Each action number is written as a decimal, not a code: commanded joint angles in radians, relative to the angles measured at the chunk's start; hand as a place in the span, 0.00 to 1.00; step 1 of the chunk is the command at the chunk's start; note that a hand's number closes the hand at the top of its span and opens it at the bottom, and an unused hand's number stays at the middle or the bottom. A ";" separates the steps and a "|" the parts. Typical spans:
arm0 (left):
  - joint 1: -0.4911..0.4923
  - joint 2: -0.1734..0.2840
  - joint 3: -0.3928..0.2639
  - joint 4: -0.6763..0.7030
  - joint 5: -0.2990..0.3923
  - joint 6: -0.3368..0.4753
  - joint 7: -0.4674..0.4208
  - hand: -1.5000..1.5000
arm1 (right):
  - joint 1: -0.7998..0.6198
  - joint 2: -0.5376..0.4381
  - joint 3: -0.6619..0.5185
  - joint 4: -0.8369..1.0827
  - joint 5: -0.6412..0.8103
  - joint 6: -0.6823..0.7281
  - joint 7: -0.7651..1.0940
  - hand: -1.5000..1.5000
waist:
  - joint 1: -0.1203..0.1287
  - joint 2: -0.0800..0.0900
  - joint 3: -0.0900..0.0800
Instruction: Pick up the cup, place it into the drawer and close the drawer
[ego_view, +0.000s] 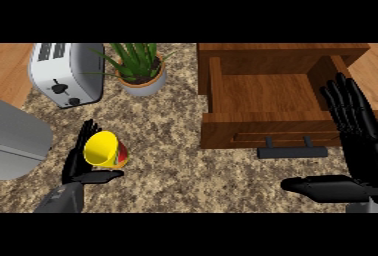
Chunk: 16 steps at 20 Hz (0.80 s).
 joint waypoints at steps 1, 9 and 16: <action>-0.004 0.008 -0.007 -0.006 0.007 -0.184 -0.080 0.00 | -0.011 -0.013 -0.027 0.056 -0.010 0.016 -0.054 0.00 | 0.004 0.001 0.001; -0.034 -0.047 -0.014 -0.029 0.032 -0.274 -0.056 1.00 | -0.038 0.002 -0.001 0.069 0.009 0.004 -0.035 0.00 | -0.002 0.005 -0.001; -0.010 -0.069 0.005 -0.070 0.062 -0.235 -0.121 1.00 | -0.038 0.020 0.014 0.064 0.036 -0.022 -0.021 0.00 | 0.003 0.002 0.000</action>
